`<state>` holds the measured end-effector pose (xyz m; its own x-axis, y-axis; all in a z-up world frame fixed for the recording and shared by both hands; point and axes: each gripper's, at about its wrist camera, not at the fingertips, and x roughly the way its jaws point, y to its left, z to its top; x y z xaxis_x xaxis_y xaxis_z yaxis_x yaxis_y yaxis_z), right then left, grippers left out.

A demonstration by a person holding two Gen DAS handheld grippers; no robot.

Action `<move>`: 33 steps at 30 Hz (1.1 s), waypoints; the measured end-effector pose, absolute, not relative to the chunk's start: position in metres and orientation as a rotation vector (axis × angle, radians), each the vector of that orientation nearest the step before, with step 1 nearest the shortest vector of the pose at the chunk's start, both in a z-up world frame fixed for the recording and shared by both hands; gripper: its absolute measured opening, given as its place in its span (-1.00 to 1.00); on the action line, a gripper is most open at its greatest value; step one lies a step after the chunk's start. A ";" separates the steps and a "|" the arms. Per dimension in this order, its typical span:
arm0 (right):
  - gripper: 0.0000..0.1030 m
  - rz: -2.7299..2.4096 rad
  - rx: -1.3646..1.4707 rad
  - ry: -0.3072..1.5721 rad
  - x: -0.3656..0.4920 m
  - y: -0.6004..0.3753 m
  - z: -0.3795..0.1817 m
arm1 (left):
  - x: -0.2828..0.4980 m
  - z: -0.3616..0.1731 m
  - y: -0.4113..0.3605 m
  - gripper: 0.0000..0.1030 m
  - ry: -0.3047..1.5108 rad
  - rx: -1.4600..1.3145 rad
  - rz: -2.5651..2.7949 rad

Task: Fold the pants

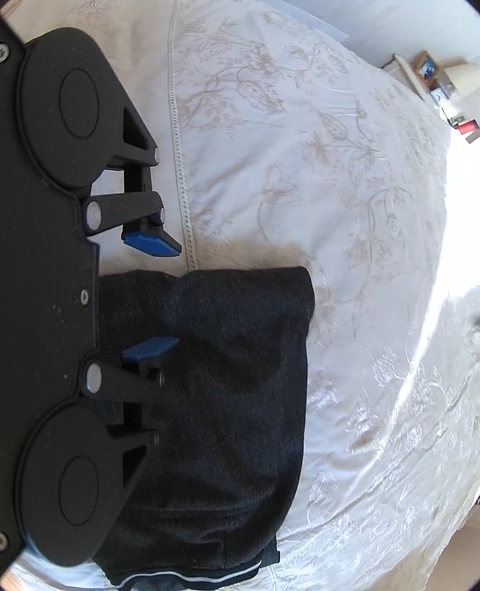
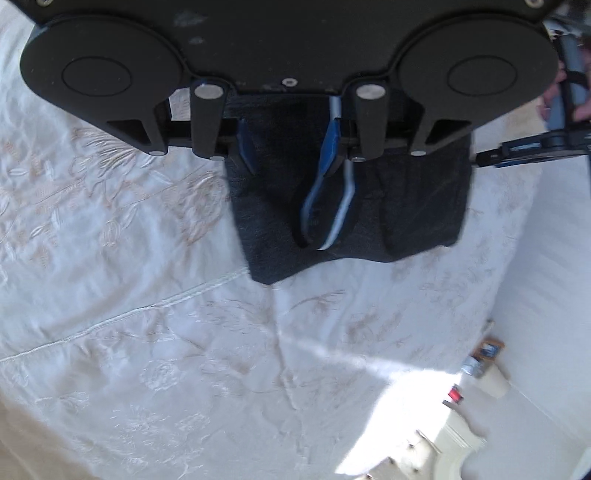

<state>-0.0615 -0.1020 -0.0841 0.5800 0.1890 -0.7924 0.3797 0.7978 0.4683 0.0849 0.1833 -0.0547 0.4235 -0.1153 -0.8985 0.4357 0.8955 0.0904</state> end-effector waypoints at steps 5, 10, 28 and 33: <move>-0.17 0.000 0.669 1.022 -0.042 -0.096 -0.108 | 0.081 -0.053 0.169 0.08 1.083 0.368 -0.361; -0.09 0.073 0.649 1.067 -0.010 -0.076 -0.137 | 0.075 -0.049 0.168 0.08 1.059 0.398 -0.345; -0.83 0.021 -0.299 0.936 -0.003 0.081 -0.055 | 0.086 -0.049 0.205 0.08 1.040 0.333 -0.202; -0.83 0.029 -0.158 0.947 -0.010 0.057 -0.044 | 0.083 -0.048 0.202 0.08 1.038 0.333 -0.214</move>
<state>-0.0099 0.0572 -0.0435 0.5847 -0.0446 -0.8100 -0.0939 0.9881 -0.1222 0.0829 0.2018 -0.0478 0.4940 -0.0174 -0.8693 0.3287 0.9294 0.1682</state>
